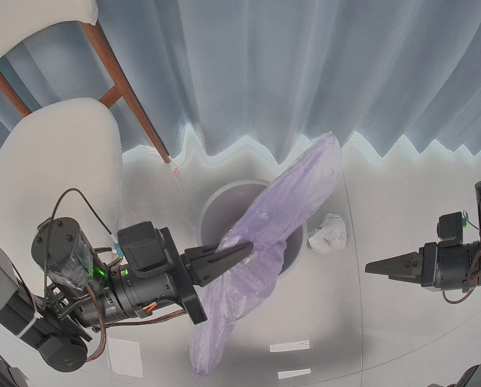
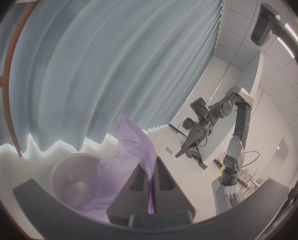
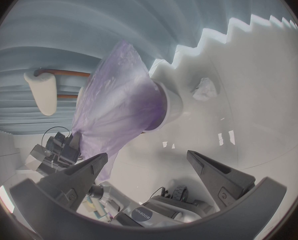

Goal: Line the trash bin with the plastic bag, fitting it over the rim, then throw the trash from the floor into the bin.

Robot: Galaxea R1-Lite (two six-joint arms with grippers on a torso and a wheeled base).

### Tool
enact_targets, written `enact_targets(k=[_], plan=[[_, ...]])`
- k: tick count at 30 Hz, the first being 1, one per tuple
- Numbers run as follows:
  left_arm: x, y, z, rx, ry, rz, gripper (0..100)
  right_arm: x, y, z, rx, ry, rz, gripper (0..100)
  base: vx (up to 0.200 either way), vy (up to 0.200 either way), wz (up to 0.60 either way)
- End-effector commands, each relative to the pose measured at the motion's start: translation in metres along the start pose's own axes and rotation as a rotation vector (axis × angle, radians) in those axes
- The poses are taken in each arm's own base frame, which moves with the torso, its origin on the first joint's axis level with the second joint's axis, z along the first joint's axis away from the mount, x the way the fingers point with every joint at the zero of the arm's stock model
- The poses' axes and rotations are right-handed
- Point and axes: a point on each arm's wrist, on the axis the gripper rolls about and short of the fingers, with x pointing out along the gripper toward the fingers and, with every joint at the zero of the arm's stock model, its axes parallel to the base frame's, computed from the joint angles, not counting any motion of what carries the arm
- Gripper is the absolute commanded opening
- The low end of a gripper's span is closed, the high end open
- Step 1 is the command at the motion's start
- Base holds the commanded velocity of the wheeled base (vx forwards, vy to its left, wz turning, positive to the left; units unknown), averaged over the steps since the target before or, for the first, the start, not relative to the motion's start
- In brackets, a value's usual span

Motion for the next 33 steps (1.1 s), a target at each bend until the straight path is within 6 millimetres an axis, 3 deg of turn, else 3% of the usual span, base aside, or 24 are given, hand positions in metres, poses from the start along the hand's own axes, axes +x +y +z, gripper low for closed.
enact_targets(k=[1,8,15,22,26,33], plan=[[0.003,-0.002,-0.024,-0.012,0.087,-0.014,0,-0.005,0.009,-0.005,-0.035,-0.041,-0.025,100,0.000,0.000,0.00],[0.006,-0.008,-0.044,0.009,0.157,-0.041,0,-0.009,0.008,-0.032,-0.128,-0.066,-0.066,100,0.000,0.000,0.00],[0.003,-0.008,-0.048,0.025,0.177,-0.040,0,0.000,0.013,-0.026,-0.019,-0.092,-0.047,100,0.000,0.000,0.00],[0.003,-0.008,-0.050,0.023,0.184,-0.043,0,0.029,0.015,-0.016,0.135,-0.088,-0.031,100,0.000,0.000,0.00],[0.003,-0.008,-0.050,0.023,0.184,-0.043,0,0.043,0.010,-0.013,0.161,-0.125,-0.027,100,0.000,0.000,0.00],[0.003,-0.009,-0.047,0.029,0.174,-0.048,0,0.045,-0.004,-0.005,0.176,-0.184,-0.087,100,0.000,0.000,0.00]])
